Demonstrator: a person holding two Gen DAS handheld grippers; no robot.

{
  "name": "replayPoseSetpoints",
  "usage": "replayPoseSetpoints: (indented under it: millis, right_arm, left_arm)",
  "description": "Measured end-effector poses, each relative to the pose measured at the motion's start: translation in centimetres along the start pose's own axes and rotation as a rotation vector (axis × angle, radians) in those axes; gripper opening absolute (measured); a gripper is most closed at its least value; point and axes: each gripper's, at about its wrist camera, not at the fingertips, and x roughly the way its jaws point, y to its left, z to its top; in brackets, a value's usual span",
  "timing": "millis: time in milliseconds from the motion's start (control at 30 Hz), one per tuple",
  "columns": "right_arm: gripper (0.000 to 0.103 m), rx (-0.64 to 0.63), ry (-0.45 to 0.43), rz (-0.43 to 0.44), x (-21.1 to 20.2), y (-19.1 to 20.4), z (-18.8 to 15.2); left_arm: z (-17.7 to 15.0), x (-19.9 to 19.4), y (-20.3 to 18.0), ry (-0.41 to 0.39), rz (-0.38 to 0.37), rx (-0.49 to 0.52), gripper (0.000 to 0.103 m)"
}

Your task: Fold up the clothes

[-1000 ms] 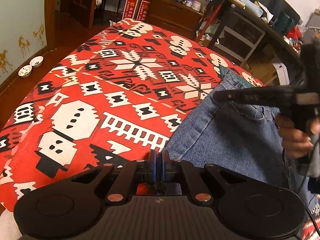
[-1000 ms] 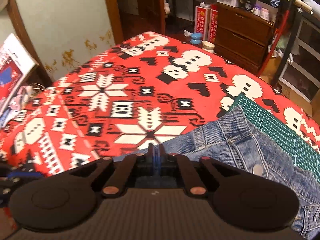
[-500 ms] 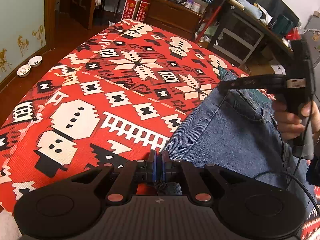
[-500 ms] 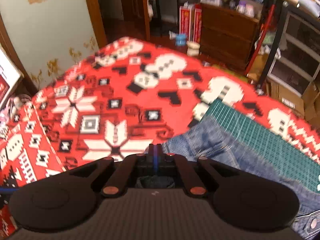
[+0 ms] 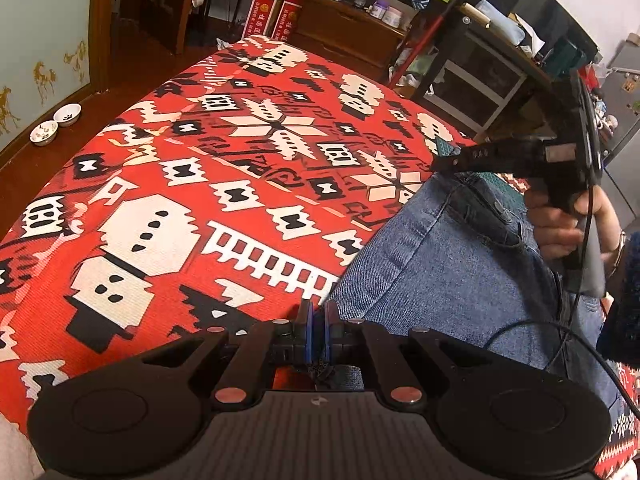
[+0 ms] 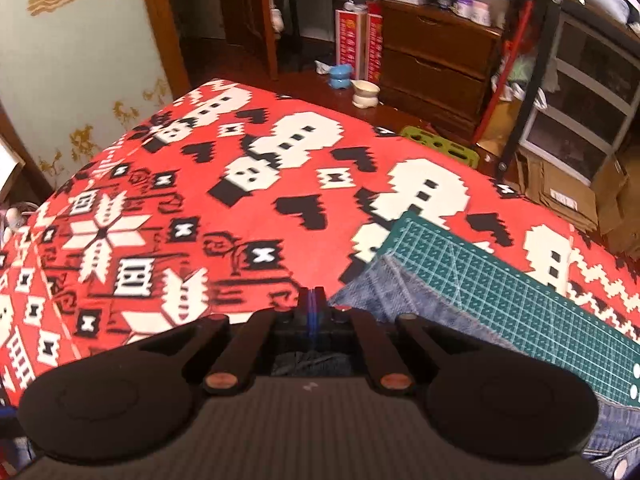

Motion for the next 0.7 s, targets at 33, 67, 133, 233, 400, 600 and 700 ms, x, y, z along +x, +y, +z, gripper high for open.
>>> replayPoseSetpoints:
  millis: [33,67,133,233,400,600,700]
  right_arm:
    - [0.0,0.017,-0.011,0.011,-0.4,-0.4,0.1]
    - [0.0,0.027,-0.019,0.02,-0.8,-0.7,0.1]
    - [0.0,0.015,-0.023,0.021,-1.2,-0.9,0.0]
    - [0.001,0.021,-0.031,0.011,-1.5,-1.0,0.2]
    - [0.001,0.045,-0.029,-0.025,-1.2,-1.9,0.3]
    - [0.0,0.075,-0.041,-0.04,0.5,-3.3,0.1]
    - [0.0,0.098,-0.045,-0.025,0.7,-3.9,0.5]
  left_arm:
    - [0.0,0.0,0.1,0.0,-0.002,-0.002,0.006]
    - [0.0,0.0,0.1,-0.001,-0.004,-0.005,0.006]
    - [-0.1,0.0,0.2,-0.002,-0.008,-0.007,0.006]
    - [0.0,0.0,0.2,-0.002,-0.009,-0.007,0.006]
    - [0.0,0.0,0.2,-0.003,-0.01,-0.007,0.006]
    - [0.0,0.0,0.4,-0.003,-0.015,-0.011,0.006]
    - [0.0,0.1,0.3,-0.002,-0.014,-0.01,0.006]
